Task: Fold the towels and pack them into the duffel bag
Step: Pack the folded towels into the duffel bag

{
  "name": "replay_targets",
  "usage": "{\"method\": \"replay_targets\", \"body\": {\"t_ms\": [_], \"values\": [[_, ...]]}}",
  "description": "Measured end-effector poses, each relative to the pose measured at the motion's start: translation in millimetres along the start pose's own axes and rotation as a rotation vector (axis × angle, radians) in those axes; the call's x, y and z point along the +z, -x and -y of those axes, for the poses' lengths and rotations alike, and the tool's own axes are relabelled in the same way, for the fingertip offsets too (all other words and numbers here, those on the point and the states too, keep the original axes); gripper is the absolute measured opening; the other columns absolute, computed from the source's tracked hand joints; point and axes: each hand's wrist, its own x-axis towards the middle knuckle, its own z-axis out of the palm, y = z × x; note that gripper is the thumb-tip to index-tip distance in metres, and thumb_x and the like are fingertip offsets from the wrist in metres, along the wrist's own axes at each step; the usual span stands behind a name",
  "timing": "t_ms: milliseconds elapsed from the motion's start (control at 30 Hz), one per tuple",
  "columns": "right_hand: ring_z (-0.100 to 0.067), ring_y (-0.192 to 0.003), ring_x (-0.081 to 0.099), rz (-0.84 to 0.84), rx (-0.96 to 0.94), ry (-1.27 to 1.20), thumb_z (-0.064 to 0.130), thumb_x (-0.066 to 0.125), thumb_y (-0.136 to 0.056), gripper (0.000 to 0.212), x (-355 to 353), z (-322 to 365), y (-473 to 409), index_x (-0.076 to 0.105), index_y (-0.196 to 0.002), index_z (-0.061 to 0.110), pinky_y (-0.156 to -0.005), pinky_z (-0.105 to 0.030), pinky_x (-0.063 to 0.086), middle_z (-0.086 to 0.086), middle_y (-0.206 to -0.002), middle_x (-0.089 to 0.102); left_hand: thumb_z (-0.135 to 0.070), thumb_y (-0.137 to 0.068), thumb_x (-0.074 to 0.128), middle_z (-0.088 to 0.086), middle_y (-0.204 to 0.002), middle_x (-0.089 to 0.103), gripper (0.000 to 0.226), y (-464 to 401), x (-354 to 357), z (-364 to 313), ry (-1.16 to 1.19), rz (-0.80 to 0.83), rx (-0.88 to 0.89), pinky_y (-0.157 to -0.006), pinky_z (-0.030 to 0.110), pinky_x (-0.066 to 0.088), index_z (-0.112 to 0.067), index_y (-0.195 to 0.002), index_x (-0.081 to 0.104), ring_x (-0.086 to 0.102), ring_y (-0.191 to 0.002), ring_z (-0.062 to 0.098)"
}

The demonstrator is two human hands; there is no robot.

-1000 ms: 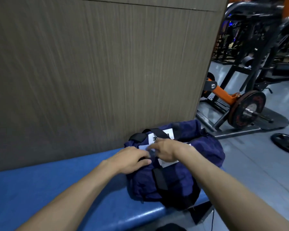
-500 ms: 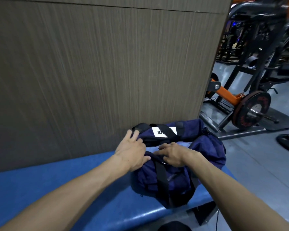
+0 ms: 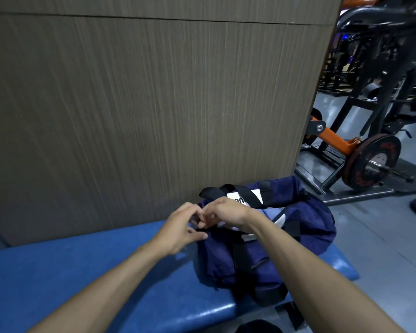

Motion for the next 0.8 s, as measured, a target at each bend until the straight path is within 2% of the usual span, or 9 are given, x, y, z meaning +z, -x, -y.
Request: {"method": "replay_targets", "body": {"t_ms": [100, 200, 267, 333, 467, 533, 600, 700, 800], "values": [[-0.020, -0.069, 0.064, -0.026, 0.071, -0.008, 0.000, 0.049, -0.094, 0.018, 9, 5, -6, 0.065, -0.088, 0.007, -0.052, -0.017, 0.048, -0.010, -0.073, 0.063, -0.011, -0.079, 0.084, -0.010, -0.109, 0.053, 0.045, 9, -2, 11, 0.023, 0.027, -0.127, -0.062, 0.025, 0.055, -0.030, -0.102, 0.051, 0.061, -0.089, 0.009], [-0.019, -0.064, 0.065, -0.084, 0.161, 0.009, 0.002, 0.041, -0.101, 0.027, 8, 6, -10, 0.063, -0.086, 0.010, -0.050, -0.019, 0.052, -0.007, -0.073, 0.060, -0.026, -0.082, 0.083, -0.013, -0.113, 0.058, 0.040, 12, 2, 28, -0.013, 0.093, -0.195, -0.069, 0.033, 0.057, -0.029, -0.108, 0.052, 0.064, -0.084, 0.002], [-0.017, -0.063, 0.065, -0.061, 0.191, 0.112, -0.001, 0.041, -0.099, 0.032, 6, 5, -10, 0.062, -0.081, 0.014, -0.046, -0.019, 0.048, -0.007, -0.074, 0.062, -0.025, -0.086, 0.079, -0.010, -0.108, 0.061, 0.032, 10, 8, 36, -0.020, 0.084, -0.194, -0.075, 0.032, 0.056, -0.030, -0.106, 0.054, 0.063, -0.076, 0.001], [-0.013, -0.059, 0.064, -0.049, 0.206, 0.188, -0.003, 0.044, -0.097, 0.031, 5, 3, -9, 0.062, -0.080, 0.016, -0.047, -0.019, 0.047, -0.005, -0.073, 0.064, -0.023, -0.089, 0.075, -0.008, -0.101, 0.061, 0.023, 6, 12, 39, -0.086, 0.070, -0.173, -0.072, 0.024, 0.053, -0.031, -0.100, 0.056, 0.058, -0.072, 0.003], [-0.006, -0.046, 0.059, -0.075, 0.205, 0.270, -0.001, 0.052, -0.094, 0.027, 7, 0, -9, 0.060, -0.078, 0.018, -0.044, -0.017, 0.046, 0.003, -0.054, 0.063, -0.024, -0.095, 0.066, -0.005, -0.094, 0.058, 0.010, 2, 16, 39, -0.176, 0.042, -0.140, -0.068, 0.012, 0.043, -0.030, -0.090, 0.059, 0.052, -0.073, 0.007], [-0.008, -0.048, 0.057, -0.073, 0.192, 0.335, 0.000, 0.055, -0.091, 0.025, 8, -2, -10, 0.061, -0.076, 0.020, -0.046, -0.020, 0.046, 0.005, -0.052, 0.062, -0.029, -0.094, 0.065, -0.005, -0.098, 0.060, 0.008, 0, 15, 40, -0.199, 0.081, -0.122, -0.069, 0.015, 0.044, -0.031, -0.093, 0.058, 0.057, -0.079, 0.011], [-0.013, -0.058, 0.059, -0.075, 0.171, 0.430, 0.003, 0.057, -0.089, 0.024, 10, 0, -11, 0.063, -0.075, 0.021, -0.049, -0.023, 0.046, 0.004, -0.060, 0.064, -0.035, -0.090, 0.069, -0.007, -0.100, 0.062, 0.016, 0, 14, 39, -0.213, 0.154, -0.100, -0.075, 0.024, 0.049, -0.031, -0.100, 0.057, 0.059, -0.085, 0.012], [-0.011, -0.061, 0.061, -0.073, 0.180, 0.458, 0.006, 0.059, -0.091, 0.023, 13, 0, -11, 0.064, -0.073, 0.020, -0.052, -0.023, 0.048, 0.003, -0.069, 0.067, -0.039, -0.086, 0.064, -0.010, -0.099, 0.055, 0.019, 1, 17, 36, -0.416, 0.179, -0.044, -0.080, 0.038, 0.051, -0.032, -0.098, 0.051, 0.054, -0.089, 0.013], [-0.010, -0.060, 0.061, -0.099, 0.205, 0.449, 0.005, 0.054, -0.094, 0.024, 12, -2, -9, 0.065, -0.076, 0.018, -0.053, -0.021, 0.048, 0.000, -0.075, 0.070, -0.043, -0.083, 0.056, -0.013, -0.097, 0.053, 0.015, 0, 22, 27, -0.624, 0.108, -0.020, -0.074, 0.035, 0.047, -0.034, -0.094, 0.048, 0.051, -0.094, 0.013]]}}
